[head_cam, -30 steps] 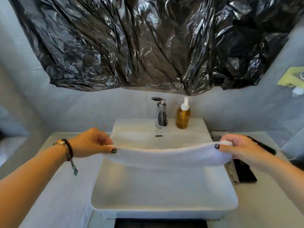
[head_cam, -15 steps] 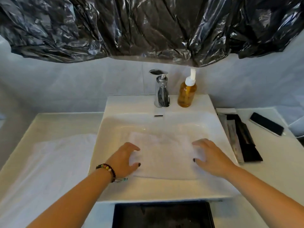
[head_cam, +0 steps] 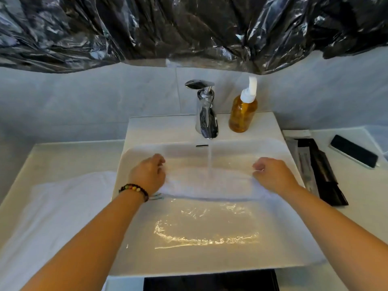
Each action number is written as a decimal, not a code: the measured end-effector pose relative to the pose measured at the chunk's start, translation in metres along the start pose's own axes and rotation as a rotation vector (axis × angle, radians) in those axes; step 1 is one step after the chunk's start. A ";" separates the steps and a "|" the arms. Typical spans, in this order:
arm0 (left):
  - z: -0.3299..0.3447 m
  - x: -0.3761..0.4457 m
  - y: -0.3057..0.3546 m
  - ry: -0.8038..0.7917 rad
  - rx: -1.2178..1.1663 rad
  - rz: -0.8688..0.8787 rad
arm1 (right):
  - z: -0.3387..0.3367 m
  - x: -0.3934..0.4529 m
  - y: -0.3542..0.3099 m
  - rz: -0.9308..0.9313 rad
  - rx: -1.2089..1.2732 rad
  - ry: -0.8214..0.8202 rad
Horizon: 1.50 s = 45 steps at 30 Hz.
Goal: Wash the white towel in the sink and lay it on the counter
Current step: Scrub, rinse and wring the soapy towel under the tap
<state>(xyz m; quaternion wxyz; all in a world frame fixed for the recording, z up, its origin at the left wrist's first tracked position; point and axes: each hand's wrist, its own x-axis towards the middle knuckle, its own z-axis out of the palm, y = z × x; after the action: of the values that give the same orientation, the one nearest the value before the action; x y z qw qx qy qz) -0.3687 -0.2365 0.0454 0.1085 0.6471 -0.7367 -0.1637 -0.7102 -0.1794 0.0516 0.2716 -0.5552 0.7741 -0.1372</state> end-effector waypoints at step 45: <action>0.052 -0.006 0.052 -0.311 0.204 0.169 | 0.078 0.027 -0.066 -0.535 -0.268 -0.419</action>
<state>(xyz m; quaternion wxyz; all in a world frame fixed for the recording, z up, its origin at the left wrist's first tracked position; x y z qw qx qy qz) -0.4347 -0.2192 0.0175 -0.0596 0.5577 -0.8089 -0.1764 -0.6199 -0.2205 0.0147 0.3036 -0.7847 0.5403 0.0159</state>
